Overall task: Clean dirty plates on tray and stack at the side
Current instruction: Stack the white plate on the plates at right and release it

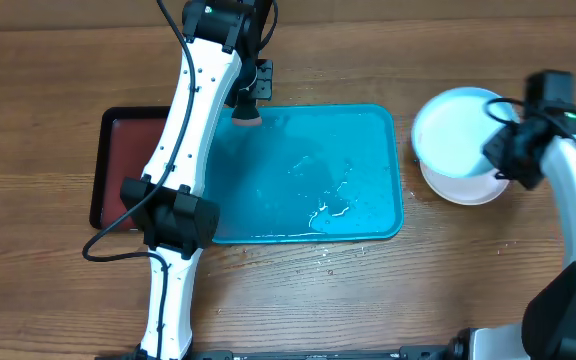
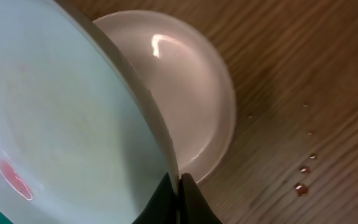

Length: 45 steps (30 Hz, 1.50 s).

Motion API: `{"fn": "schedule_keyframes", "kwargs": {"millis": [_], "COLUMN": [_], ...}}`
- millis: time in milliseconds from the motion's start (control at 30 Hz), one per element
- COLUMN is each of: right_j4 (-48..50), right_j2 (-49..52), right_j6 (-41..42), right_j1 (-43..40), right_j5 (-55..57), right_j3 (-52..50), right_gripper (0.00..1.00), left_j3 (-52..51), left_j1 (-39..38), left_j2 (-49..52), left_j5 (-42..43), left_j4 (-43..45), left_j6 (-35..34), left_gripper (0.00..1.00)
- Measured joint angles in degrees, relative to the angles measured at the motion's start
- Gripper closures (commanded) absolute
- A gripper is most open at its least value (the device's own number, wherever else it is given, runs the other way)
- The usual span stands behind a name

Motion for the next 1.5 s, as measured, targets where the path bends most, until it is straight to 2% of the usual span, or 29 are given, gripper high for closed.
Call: {"fn": "schedule_keyframes", "kwargs": {"millis": [200,367,400,567,733,933,1267,1500], "right_j4": [5.9,9.4,10.0,10.4,9.7,4.4,-2.7,-2.4], "right_j2": [1.0,1.2,1.2,1.2,1.2,1.2,-2.2,-5.8], "right_j6": [-0.3,-0.4,-0.4,-0.3,-2.9,-6.1,-7.9,-8.9], "right_j1": [-7.7,-8.0,-8.0,-7.7,-7.2,-7.1,-2.9,5.3], "right_j5": [-2.8,-4.5,-5.0,-8.1,-11.4,-15.7,-17.7,-18.1], "right_j3": [-6.7,-11.6,-12.3,-13.2,-13.2,-12.8,-6.6,-5.8], "right_gripper": [0.96,0.96,0.94,0.67,0.51,0.48,0.41,0.36], "left_j3": [0.0,0.0,0.0,0.0,0.0,-0.2,-1.7,-16.7], "left_j1": [0.0,0.0,0.0,0.0,0.7,3.3,7.2,11.6], "left_j2": [0.0,0.0,0.0,0.0,0.0,-1.9,-13.8,-18.8], "left_j5": [0.0,0.0,0.0,0.0,0.0,0.3,1.6,2.4], "left_j4": [0.0,0.0,-0.1,-1.8,-1.9,-1.9,-2.0,-2.0], "left_j6": [0.0,0.0,0.0,0.0,0.0,0.0,3.2,3.5], "left_gripper": [0.96,0.96,0.96,0.96,0.96,0.96,0.96,0.96]}}
